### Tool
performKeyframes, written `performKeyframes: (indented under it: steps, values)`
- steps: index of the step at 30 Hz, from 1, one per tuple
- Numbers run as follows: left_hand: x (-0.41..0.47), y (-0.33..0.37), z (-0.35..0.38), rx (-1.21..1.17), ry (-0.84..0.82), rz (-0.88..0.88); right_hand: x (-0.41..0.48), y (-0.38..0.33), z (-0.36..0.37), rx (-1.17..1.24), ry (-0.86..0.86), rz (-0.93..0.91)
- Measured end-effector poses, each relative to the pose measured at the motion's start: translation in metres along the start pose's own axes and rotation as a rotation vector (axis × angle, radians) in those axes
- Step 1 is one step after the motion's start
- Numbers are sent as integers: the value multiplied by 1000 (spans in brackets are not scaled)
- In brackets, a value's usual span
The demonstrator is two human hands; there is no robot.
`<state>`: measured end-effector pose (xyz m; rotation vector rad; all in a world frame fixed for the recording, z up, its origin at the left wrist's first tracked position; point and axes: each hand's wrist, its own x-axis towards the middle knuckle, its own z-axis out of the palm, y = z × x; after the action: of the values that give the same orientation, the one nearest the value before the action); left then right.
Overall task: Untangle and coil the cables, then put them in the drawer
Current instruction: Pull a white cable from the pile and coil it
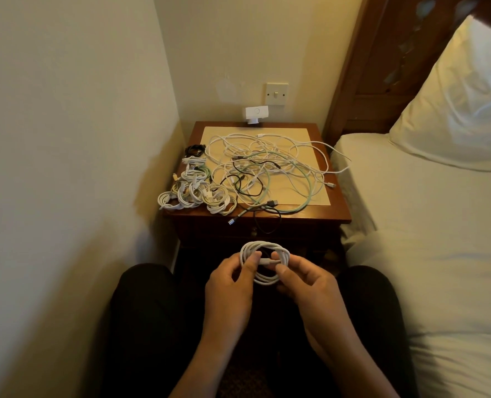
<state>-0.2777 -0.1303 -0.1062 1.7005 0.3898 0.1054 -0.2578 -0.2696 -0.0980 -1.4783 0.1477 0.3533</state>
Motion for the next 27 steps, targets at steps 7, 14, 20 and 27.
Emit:
performKeyframes:
  steps: [7, 14, 20, 27]
  values:
    - [5, 1, -9, -176, -116, -220, 10, 2, -13, 290, -189, 239]
    - [10, 5, -14, -727, -199, -364, 15, 0, -11, 80, -273, 196]
    - [6, 10, -17, -780, -214, -372, 11, -4, -3, -431, -90, -96]
    - [2, 9, -14, -56, -7, 52, 9, -10, -12, -819, -196, -225]
